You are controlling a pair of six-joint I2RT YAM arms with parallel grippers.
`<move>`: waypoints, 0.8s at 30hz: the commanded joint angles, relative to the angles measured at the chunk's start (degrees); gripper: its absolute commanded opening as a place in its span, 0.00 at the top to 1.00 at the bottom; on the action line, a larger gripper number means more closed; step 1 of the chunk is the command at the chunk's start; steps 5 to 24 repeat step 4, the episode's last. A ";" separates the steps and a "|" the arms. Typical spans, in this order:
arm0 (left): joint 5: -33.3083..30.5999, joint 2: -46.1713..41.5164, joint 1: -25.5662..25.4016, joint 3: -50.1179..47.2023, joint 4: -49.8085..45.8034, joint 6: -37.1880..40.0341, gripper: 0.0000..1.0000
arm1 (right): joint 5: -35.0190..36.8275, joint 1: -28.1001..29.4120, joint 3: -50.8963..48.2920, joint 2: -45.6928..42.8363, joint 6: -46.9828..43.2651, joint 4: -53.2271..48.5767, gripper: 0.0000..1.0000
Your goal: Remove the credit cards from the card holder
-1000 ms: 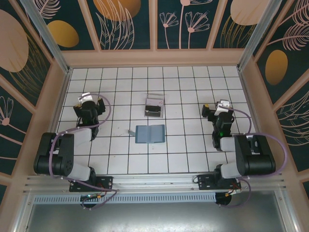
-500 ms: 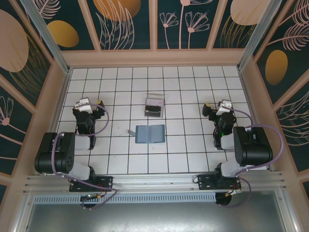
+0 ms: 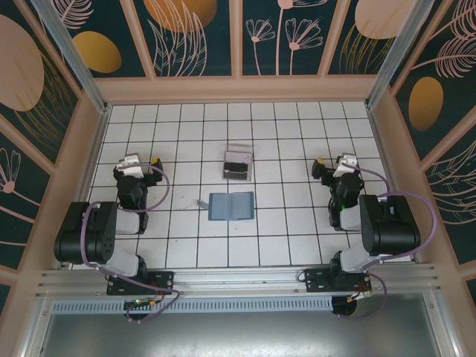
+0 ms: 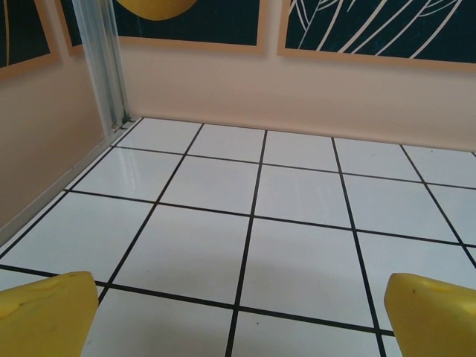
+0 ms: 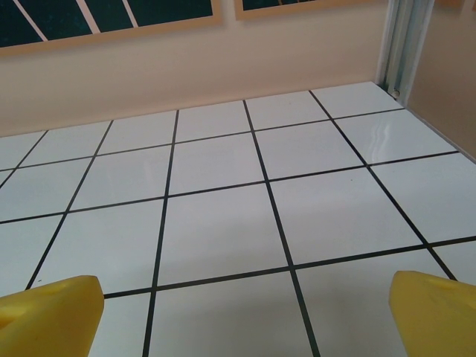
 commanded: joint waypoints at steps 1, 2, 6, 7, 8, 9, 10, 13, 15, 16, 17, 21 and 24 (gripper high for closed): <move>1.09 -0.14 0.05 -0.44 2.39 0.84 0.01 | -0.22 -0.23 -0.51 0.46 0.27 3.28 0.01; 1.09 -0.13 0.05 -0.46 2.40 0.84 0.01 | -0.22 -0.32 -0.44 0.48 0.37 3.20 0.01; 1.09 -0.08 0.05 -0.46 2.40 0.84 0.01 | -0.21 -0.39 -0.37 0.36 0.40 3.05 0.01; 1.09 -0.08 0.05 -0.46 2.40 0.84 0.01 | -0.21 -0.39 -0.37 0.36 0.40 3.05 0.01; 1.09 -0.08 0.05 -0.46 2.40 0.84 0.01 | -0.21 -0.39 -0.37 0.36 0.40 3.05 0.01; 1.09 -0.08 0.05 -0.46 2.40 0.84 0.01 | -0.21 -0.39 -0.37 0.36 0.40 3.05 0.01; 1.09 -0.08 0.05 -0.46 2.40 0.84 0.01 | -0.21 -0.39 -0.37 0.36 0.40 3.05 0.01; 1.09 -0.08 0.05 -0.46 2.40 0.84 0.01 | -0.21 -0.39 -0.37 0.36 0.40 3.05 0.01; 1.09 -0.08 0.05 -0.46 2.40 0.84 0.01 | -0.21 -0.39 -0.37 0.36 0.40 3.05 0.01; 1.09 -0.08 0.05 -0.46 2.40 0.84 0.01 | -0.21 -0.39 -0.37 0.36 0.40 3.05 0.01; 1.09 -0.08 0.05 -0.46 2.40 0.84 0.01 | -0.21 -0.39 -0.37 0.36 0.40 3.05 0.01; 1.09 -0.08 0.05 -0.46 2.40 0.84 0.01 | -0.21 -0.39 -0.37 0.36 0.40 3.05 0.01; 1.09 -0.08 0.05 -0.46 2.40 0.84 0.01 | -0.21 -0.39 -0.37 0.36 0.40 3.05 0.01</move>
